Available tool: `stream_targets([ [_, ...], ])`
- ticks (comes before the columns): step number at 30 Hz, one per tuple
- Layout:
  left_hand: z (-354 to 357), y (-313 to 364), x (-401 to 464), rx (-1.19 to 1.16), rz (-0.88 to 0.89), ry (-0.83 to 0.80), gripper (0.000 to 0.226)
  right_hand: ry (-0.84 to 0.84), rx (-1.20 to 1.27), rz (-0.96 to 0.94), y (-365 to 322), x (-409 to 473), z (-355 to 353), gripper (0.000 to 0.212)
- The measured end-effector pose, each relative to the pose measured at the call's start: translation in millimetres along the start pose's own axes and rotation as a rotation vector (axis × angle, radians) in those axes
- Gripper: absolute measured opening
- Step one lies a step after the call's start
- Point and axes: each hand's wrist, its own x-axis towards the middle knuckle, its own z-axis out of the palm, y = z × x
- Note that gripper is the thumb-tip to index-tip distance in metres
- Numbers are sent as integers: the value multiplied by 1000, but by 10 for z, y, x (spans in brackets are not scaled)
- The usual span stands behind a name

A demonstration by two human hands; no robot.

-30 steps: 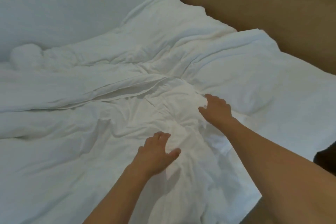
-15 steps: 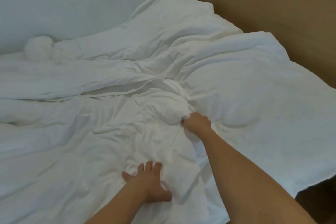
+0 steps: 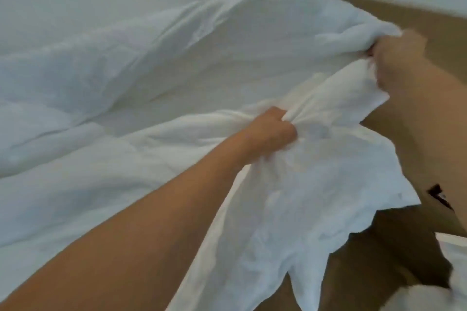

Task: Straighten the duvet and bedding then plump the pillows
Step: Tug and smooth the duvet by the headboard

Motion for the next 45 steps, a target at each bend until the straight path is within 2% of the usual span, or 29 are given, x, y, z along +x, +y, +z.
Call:
stream_targets([
  [2,497,-102,71,208,-29,-175,42,127,-271,198,574,-66,-372,77],
  [3,673,-231,71,352,-45,-208,49,141,-349,254,853,-97,-424,81],
  [5,725,-464,25,478,-57,-142,53,-33,-310,255,1095,-313,-304,69],
  [7,497,-640,-17,502,-58,-72,50,-356,-364,141,1194,-535,-26,68],
  [9,77,-816,-100,577,-108,-13,48,-550,-522,-35,1097,-798,315,73],
  [14,-1298,-1441,-556,617,-434,168,53,-683,-736,-385,449,-1472,1443,64],
  [16,-1819,-1739,-695,484,-562,289,56,-753,-768,-517,226,-1716,1929,58],
  [17,-2041,-1887,-741,311,-604,373,60,-782,-772,-567,154,-1807,2163,57],
  [19,-2409,-2150,-768,-203,-632,526,65,-793,-828,-670,62,-1948,2579,58],
  [21,-2654,-2411,-761,-605,-611,570,60,-759,-1007,-794,86,-2058,2931,62],
  [23,-2813,-2708,-739,-746,-647,586,57,-748,-1179,-841,189,-2155,3233,68],
  [27,-3062,-3235,-659,-1035,-722,612,39,-766,-1361,-838,396,-2296,3726,74],
  [29,-3148,-3434,-540,-1121,-727,637,44,-726,-1423,-880,477,-2262,3935,75],
  [31,-3191,-3594,-364,-1156,-727,736,48,-672,-1492,-877,578,-2098,4125,76],
  [34,-3233,-3751,-87,-1029,-664,1026,35,-598,-1581,-875,725,-1796,4327,76],
  [36,-3314,-3795,78,-978,-603,1175,56,-563,-1564,-968,829,-1605,4404,79],
  [38,-3425,-3819,226,-1135,-628,1259,95,-530,-1465,-1037,959,-1436,4412,85],
  [40,-3486,-3880,356,-1256,-703,1281,114,-476,-1410,-1031,949,-1365,4442,70],
  [41,-3517,-3935,437,-1340,-729,1295,112,-462,-1417,-1023,849,-1341,4483,55],
  [43,-3607,-3859,464,-1406,-754,1164,79,-500,-1464,-931,562,-1318,4564,32],
  [45,-3865,-3724,476,-1242,-800,1053,39,-548,-1361,-788,221,-1171,4662,32],
])
